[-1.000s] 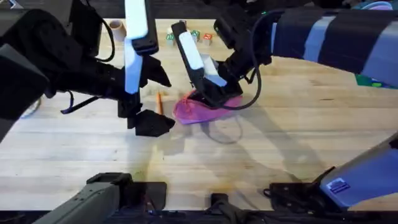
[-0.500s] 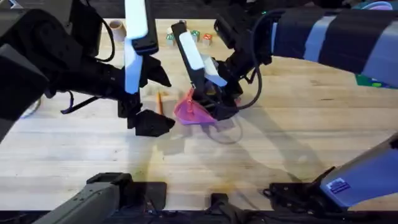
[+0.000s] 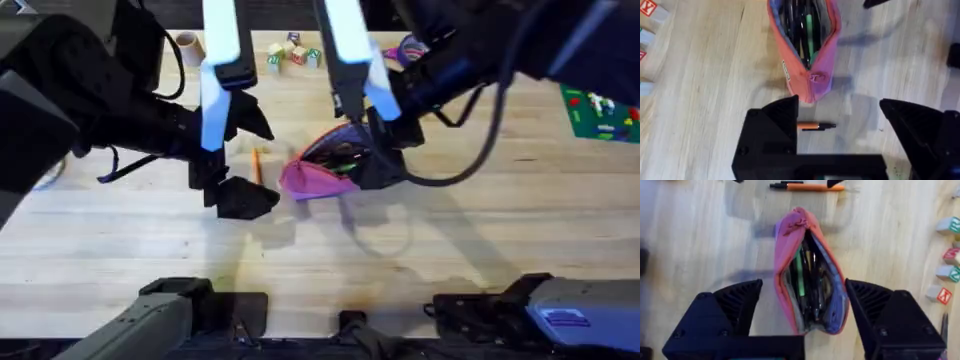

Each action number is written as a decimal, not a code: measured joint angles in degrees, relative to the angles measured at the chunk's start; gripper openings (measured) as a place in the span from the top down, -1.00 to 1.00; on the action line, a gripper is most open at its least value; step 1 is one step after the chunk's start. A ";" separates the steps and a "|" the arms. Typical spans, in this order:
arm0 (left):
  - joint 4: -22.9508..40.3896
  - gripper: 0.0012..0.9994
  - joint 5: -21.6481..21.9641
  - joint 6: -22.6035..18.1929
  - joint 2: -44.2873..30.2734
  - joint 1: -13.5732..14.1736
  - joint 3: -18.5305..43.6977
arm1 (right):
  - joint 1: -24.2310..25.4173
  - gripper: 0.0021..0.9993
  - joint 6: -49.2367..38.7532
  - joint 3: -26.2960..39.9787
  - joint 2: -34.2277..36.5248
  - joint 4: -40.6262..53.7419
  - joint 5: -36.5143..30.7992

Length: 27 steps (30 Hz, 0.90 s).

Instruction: Unzip the bag, pick up the pens from the table one at a time and place them inside, then zip the bag closed.

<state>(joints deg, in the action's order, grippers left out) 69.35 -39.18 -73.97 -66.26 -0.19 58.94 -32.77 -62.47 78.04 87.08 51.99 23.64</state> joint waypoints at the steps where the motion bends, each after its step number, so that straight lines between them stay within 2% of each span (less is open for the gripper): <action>1: -0.12 -0.99 0.31 0.02 0.00 0.00 0.00 | 0.00 -1.00 0.93 0.00 -0.85 0.35 0.00; 8: -0.12 -0.99 1.43 0.33 0.00 0.00 0.00 | 0.00 -1.00 6.74 0.00 -5.75 0.59 0.00; 13: -0.12 -0.99 2.01 4.35 0.00 0.00 0.00 | 0.00 -1.00 10.11 0.00 -9.74 0.71 0.00; 14: -0.09 -0.99 2.77 8.56 0.00 0.00 0.25 | 0.00 -1.00 11.51 0.00 -11.90 0.80 0.00; 18: 0.02 -0.99 6.58 18.31 0.00 0.00 2.70 | 0.00 -1.00 12.38 0.00 -14.12 1.65 0.00; 19: 0.00 -0.99 11.30 26.66 0.00 0.00 5.40 | -0.01 -1.00 12.78 0.00 -15.21 2.18 0.00; 23: -1.62 -0.99 19.07 38.46 0.02 0.00 7.86 | -0.01 -1.00 12.80 0.00 -15.57 2.23 0.00; 24: -2.09 -0.99 23.48 46.29 0.20 0.00 8.24 | 0.00 -1.00 12.83 0.00 -15.56 2.23 0.00; 25: -1.93 -0.99 24.59 48.61 0.28 0.00 8.24 | -0.02 -1.00 12.81 0.00 -15.57 2.23 -0.02; 26: -1.60 -0.99 26.67 54.10 0.37 0.00 8.24 | 0.00 -1.00 12.83 0.00 -15.57 2.23 0.00; 27: -1.57 -0.99 26.84 55.38 0.39 0.00 8.24 | -0.02 -1.00 12.83 0.00 -15.57 2.23 0.00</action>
<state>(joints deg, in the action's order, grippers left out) 67.77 -12.34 -18.59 -65.87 -0.19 67.18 -32.80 -49.65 78.04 71.50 54.22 23.64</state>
